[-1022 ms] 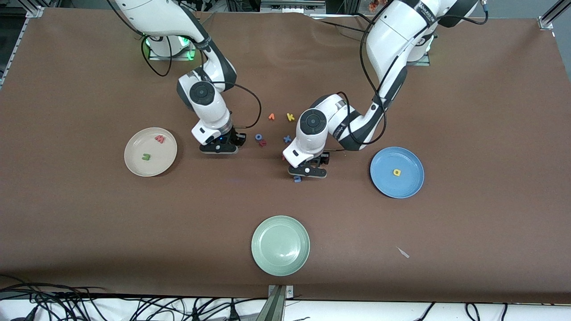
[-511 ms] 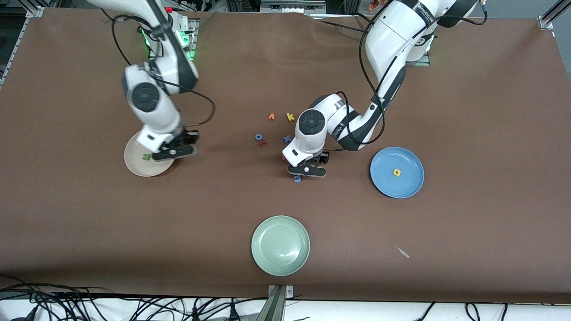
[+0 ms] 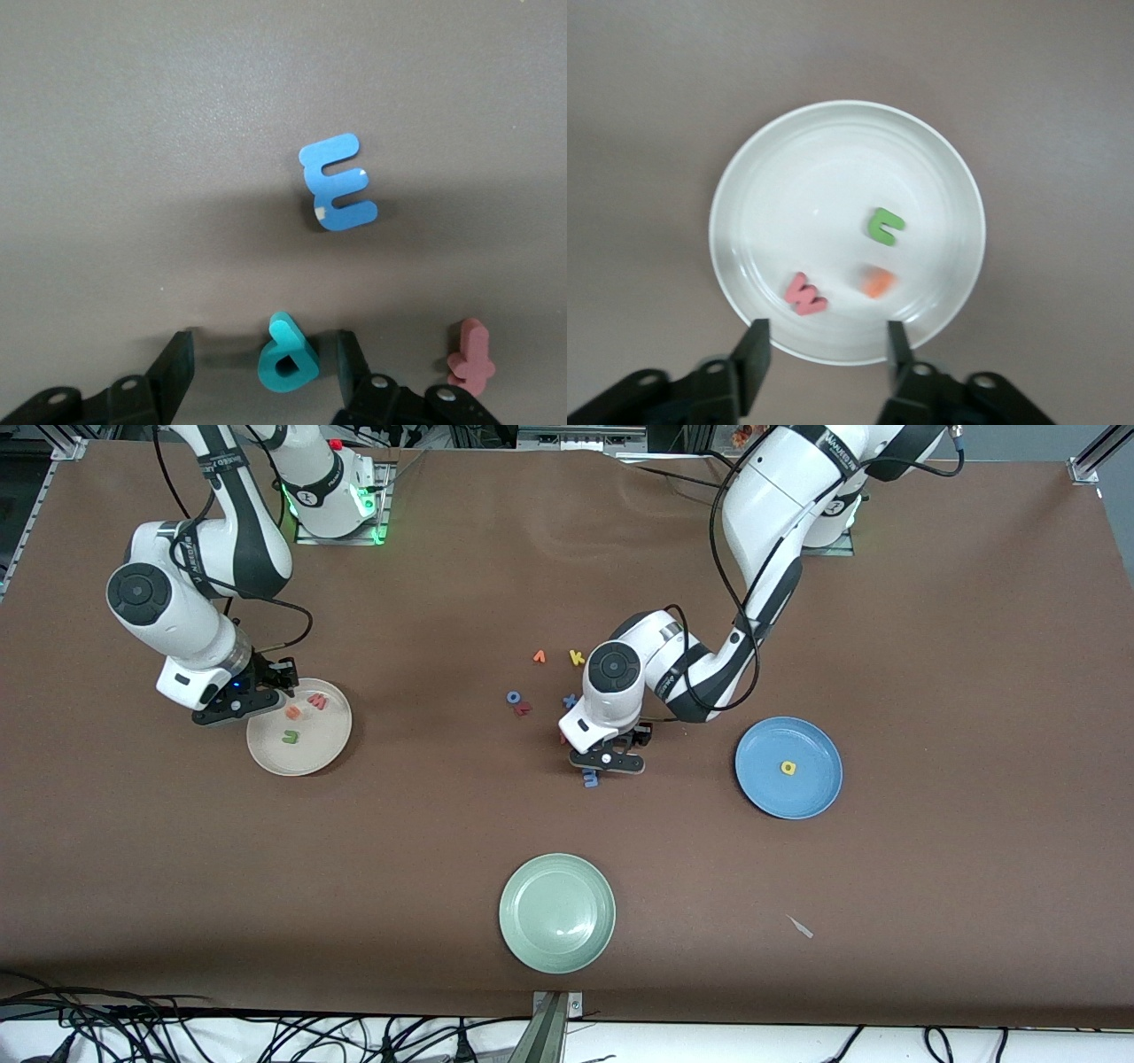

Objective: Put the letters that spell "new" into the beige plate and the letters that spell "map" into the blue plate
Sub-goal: 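Retract the right arm while the left gripper places the teal p on the blue plate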

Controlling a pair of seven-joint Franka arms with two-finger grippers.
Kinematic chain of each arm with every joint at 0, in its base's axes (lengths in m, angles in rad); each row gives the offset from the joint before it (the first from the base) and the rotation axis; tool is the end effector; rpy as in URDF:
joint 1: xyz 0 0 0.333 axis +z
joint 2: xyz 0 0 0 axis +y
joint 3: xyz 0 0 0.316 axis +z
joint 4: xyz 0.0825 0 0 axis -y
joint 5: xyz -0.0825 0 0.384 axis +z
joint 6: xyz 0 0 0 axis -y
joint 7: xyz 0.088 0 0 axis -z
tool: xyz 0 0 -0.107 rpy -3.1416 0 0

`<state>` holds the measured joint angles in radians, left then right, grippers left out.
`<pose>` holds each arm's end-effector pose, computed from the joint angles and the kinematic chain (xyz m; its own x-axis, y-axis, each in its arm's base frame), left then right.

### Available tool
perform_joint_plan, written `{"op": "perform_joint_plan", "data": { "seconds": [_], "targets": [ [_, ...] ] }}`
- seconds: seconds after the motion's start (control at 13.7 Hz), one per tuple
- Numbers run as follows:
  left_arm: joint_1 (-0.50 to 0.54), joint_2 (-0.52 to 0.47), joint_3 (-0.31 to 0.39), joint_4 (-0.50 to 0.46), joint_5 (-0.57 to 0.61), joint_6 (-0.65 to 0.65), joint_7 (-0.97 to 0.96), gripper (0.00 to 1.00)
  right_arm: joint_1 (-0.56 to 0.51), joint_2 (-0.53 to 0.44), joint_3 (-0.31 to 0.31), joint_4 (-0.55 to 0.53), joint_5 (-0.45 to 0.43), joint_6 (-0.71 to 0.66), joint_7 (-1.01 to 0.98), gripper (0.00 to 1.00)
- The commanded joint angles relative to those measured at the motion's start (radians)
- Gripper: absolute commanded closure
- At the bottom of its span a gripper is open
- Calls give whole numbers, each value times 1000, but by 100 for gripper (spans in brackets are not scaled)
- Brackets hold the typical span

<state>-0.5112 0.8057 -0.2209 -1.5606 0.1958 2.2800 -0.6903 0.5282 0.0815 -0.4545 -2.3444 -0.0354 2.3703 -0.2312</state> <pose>0.5326 -0.4449 0.1718 0.9919 -0.1123 -0.0596 -0.1140 -0.9932 -0.0247 0.5031 0.0361 0.2981 0.9443 0.3234 -0.0608 0.3263 -0.9441 0.0465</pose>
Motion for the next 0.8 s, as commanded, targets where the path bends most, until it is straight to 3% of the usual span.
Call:
{"op": "perform_joint_plan", "data": {
  "seconds": [0.0,0.07,0.15,0.22,0.29,0.51,0.73],
  "targets": [
    [-6,4,-2,10,21,-8,-11,29,7,-20,10,11,51,-3,-5,18],
    [-6,4,-2,10,21,-8,-8,38,7,-22,11,25,54,-26,-3,18],
    [-7,4,-3,10,21,-10,0,58,7,-23,11,54,54,-66,15,18],
    [-7,4,-3,10,21,-10,2,72,9,-23,17,98,54,-124,48,17],
    [-6,1,-3,10,21,-10,2,80,10,-25,31,155,54,-194,82,15],
    [-6,0,-3,10,21,-13,2,84,12,-25,63,344,52,-431,156,14],
    [3,-14,-3,13,22,-26,17,86,12,-48,62,462,49,-583,156,14]
  ]
}}
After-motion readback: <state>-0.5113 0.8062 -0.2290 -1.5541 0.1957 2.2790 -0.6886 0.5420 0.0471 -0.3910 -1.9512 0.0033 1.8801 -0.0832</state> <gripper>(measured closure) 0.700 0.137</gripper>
